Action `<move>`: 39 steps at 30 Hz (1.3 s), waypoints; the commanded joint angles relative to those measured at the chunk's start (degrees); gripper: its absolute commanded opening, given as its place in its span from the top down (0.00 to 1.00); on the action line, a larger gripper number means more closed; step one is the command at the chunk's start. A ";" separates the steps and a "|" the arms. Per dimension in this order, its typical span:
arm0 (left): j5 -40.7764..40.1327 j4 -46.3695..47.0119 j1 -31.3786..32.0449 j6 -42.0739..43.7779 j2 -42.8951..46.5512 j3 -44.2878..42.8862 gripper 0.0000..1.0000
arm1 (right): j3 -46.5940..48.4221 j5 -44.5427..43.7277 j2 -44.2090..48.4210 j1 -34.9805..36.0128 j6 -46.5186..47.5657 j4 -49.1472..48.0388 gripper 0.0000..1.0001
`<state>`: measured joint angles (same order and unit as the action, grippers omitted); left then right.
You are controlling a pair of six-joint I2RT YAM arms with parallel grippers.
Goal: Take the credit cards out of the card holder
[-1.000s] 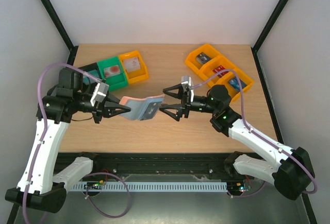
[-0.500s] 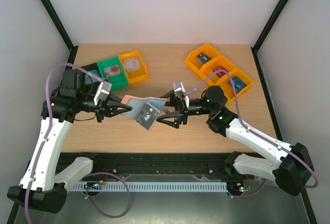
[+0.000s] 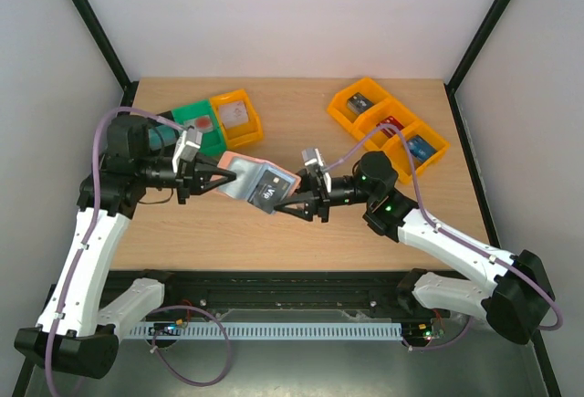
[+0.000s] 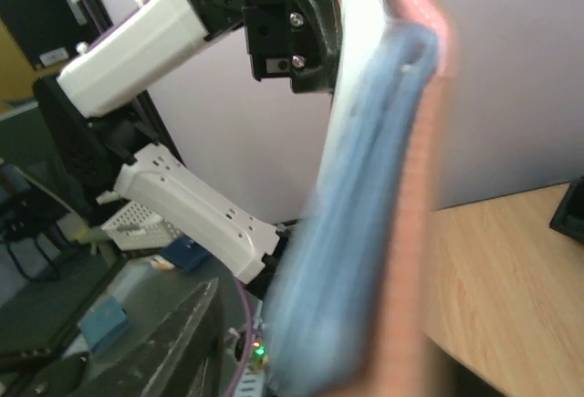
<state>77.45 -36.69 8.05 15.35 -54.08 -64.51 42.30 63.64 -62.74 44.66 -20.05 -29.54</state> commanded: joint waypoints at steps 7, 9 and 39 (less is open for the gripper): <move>-5.94 10.11 -0.44 -11.25 1.72 4.07 0.97 | 1.08 -8.27 1.37 0.32 1.19 2.31 0.98; -11.93 12.93 -0.77 -15.53 1.98 5.11 0.73 | 1.47 -10.79 1.44 0.24 1.68 4.30 0.98; -10.12 19.91 0.88 -22.60 0.59 11.49 0.54 | 12.27 -16.95 -11.73 0.42 4.20 24.00 0.98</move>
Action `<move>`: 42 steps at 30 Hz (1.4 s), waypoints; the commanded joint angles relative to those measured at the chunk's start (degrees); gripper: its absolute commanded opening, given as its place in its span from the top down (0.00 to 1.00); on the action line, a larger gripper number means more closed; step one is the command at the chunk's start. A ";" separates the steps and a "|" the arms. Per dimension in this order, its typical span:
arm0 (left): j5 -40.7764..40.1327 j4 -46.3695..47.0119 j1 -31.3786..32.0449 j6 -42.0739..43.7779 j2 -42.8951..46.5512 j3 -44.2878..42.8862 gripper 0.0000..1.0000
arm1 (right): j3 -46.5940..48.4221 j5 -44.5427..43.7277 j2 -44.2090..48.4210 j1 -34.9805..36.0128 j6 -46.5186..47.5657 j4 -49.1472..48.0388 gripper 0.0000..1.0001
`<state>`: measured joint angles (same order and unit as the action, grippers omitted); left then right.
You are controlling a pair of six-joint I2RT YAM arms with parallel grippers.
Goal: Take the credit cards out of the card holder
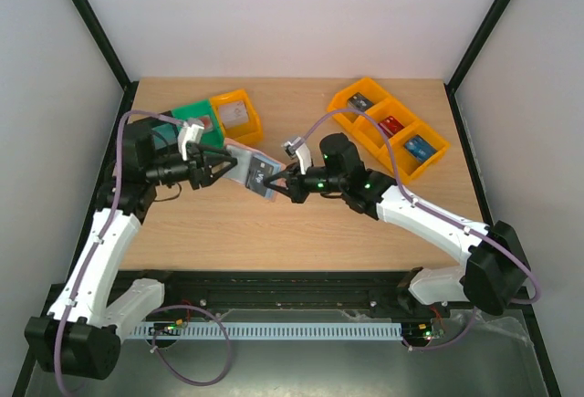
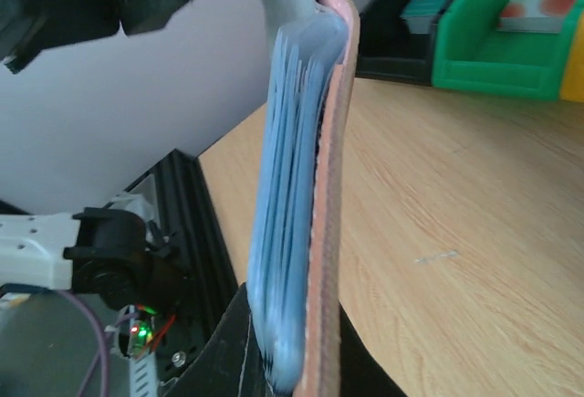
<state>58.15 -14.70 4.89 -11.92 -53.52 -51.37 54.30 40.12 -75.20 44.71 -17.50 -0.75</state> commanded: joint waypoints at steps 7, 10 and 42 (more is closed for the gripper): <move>6.42 -5.99 7.62 10.04 -0.76 -1.10 0.63 | 1.35 10.61 -0.63 0.76 1.73 -6.62 0.98; 5.86 -5.93 7.68 10.06 -0.72 -0.36 0.63 | 1.85 12.55 -0.97 0.80 2.38 -6.67 0.98; 16.58 -8.55 8.07 14.96 1.65 2.57 0.98 | -0.69 21.06 0.63 0.75 0.17 -18.63 0.97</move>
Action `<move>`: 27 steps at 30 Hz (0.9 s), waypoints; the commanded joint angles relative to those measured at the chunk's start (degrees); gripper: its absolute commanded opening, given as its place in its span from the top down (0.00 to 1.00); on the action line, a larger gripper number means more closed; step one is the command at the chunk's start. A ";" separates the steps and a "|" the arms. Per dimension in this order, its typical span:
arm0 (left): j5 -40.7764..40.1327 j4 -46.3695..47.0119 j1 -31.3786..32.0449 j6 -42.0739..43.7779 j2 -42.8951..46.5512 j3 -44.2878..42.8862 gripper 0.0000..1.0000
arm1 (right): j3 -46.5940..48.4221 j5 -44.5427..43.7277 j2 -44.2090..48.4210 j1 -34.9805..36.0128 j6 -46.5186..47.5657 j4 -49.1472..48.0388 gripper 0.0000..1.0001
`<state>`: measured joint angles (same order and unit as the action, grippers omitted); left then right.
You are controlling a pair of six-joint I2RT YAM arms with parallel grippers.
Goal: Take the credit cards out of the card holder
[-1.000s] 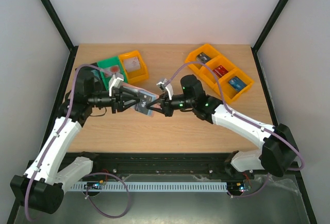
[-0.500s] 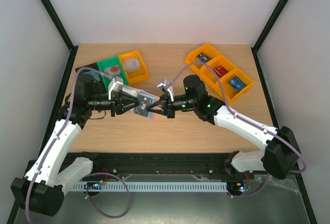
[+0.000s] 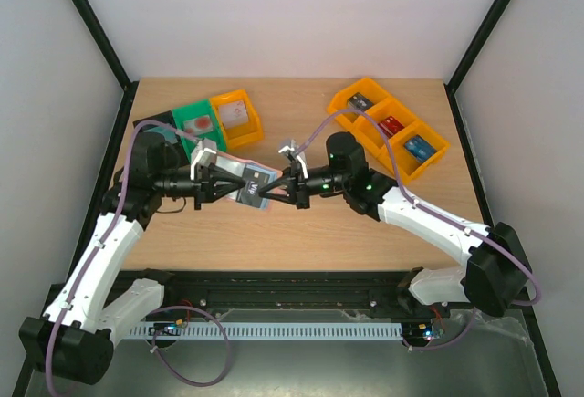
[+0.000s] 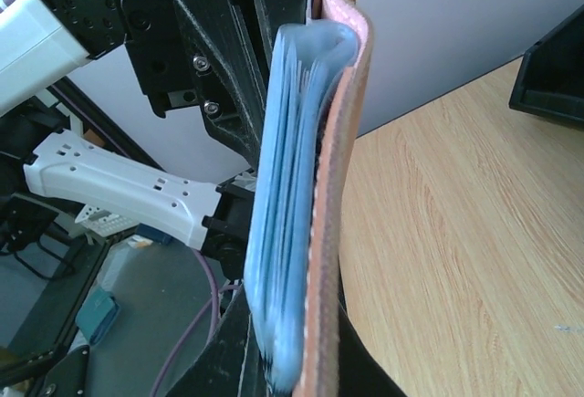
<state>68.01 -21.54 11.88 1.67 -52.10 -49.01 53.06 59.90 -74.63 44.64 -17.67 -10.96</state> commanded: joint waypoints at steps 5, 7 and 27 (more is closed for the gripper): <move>8.75 -1.45 -1.50 -0.54 0.39 -2.27 0.98 | -1.17 -0.71 0.94 0.30 1.40 -7.95 0.76; 7.95 -0.94 -2.38 -1.12 0.50 -1.96 0.98 | -2.42 -0.35 1.47 0.04 0.71 -9.27 0.74; 5.31 2.77 -4.11 -4.13 0.63 1.17 0.98 | -4.74 2.92 0.68 -1.84 -7.68 -18.85 0.79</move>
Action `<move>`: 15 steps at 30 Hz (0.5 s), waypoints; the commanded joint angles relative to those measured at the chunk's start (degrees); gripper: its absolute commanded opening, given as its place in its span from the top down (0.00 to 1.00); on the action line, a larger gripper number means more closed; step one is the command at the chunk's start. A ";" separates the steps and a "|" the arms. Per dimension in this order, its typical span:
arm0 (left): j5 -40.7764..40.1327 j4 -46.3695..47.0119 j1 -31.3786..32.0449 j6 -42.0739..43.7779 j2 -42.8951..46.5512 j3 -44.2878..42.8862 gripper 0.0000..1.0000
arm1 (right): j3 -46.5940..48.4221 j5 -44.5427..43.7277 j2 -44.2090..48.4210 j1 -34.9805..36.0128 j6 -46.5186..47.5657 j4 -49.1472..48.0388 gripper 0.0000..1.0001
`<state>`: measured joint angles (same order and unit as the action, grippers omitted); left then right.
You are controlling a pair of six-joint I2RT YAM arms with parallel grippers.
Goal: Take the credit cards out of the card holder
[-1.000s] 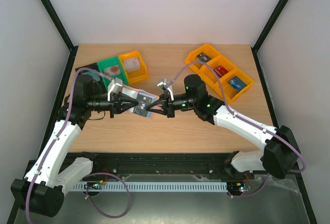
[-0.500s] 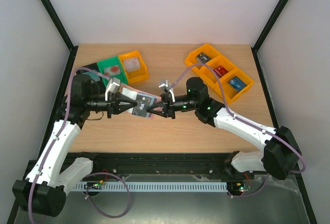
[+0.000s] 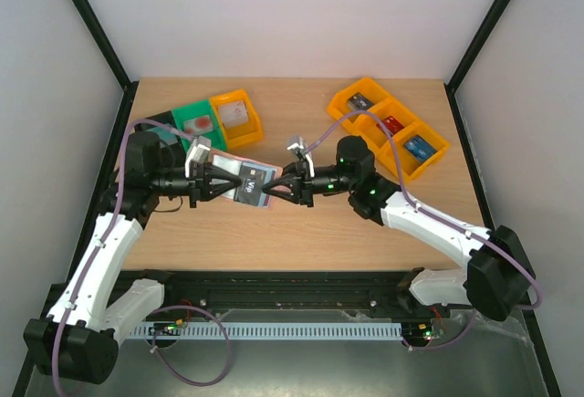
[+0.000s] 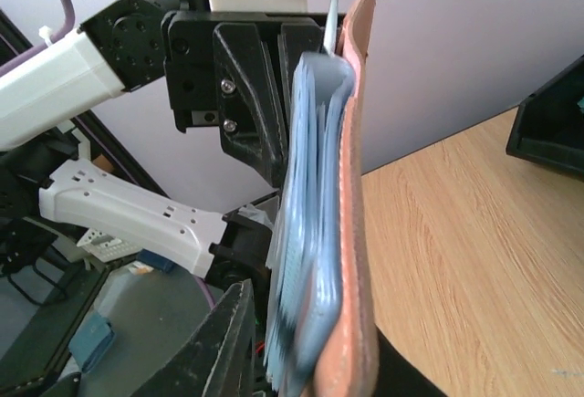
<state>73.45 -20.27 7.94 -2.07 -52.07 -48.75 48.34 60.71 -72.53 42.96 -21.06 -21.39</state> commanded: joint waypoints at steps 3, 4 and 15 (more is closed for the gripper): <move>-0.31 1.68 0.10 -0.57 0.52 1.03 0.98 | 0.00 2.47 -2.60 -0.16 -6.43 -10.43 0.82; -0.36 1.75 0.14 -0.57 0.55 1.03 0.98 | 0.08 2.44 -2.80 -0.08 -6.60 -10.51 0.84; 0.85 -4.69 0.14 6.91 1.51 1.03 0.70 | -0.10 3.95 1.37 -2.21 -2.38 -5.52 0.98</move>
<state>73.97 -21.43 8.03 -0.12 -51.59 -48.07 47.94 62.35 -74.89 42.02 -25.96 -27.03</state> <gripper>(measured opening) 0.288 0.051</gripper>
